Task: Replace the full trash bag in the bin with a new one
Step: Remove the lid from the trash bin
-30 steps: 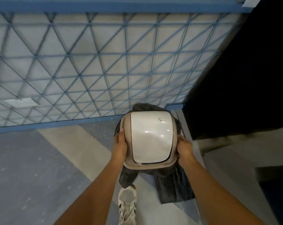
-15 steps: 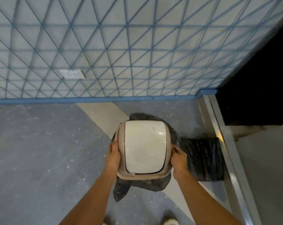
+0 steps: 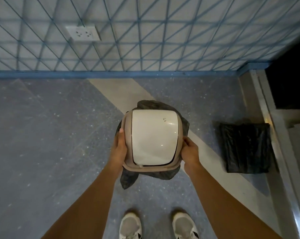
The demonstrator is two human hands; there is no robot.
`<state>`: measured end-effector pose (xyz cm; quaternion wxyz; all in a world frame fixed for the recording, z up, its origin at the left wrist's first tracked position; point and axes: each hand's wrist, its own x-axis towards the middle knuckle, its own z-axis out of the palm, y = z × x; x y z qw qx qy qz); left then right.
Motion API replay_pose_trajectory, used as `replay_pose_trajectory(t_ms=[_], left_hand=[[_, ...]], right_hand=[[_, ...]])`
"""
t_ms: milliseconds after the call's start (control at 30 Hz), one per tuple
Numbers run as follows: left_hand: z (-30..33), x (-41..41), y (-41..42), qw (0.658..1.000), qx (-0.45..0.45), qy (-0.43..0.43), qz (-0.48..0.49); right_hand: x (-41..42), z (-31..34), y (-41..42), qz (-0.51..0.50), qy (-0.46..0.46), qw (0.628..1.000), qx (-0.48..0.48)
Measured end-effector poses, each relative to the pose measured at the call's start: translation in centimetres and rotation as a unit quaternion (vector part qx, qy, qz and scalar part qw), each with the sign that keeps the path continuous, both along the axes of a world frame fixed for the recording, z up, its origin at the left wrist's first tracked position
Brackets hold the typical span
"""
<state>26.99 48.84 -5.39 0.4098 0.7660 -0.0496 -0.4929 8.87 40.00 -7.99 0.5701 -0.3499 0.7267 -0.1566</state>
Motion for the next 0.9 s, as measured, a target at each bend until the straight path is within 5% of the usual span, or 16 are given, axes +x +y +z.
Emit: replay_pose_trajectory(t_ms=[267,567,900], left_hand=[[-2.6,1.1,0.3,0.998,0.014,0.046,0.034],[-1.4,2.2,-0.4,0.999,0.032,-0.043,0.004],[1.7,3.7,-3.4,0.979,-0.060,-0.158,-0.115]], right_hand=[[1.5,-2.0,-0.2,0.021,0.005,1.000,-0.022],[2.1,-0.2,-0.4,0.095,0.066,0.993,-0.023],[7.0,5.2,-2.4,0.189,0.027,0.967,-0.169]])
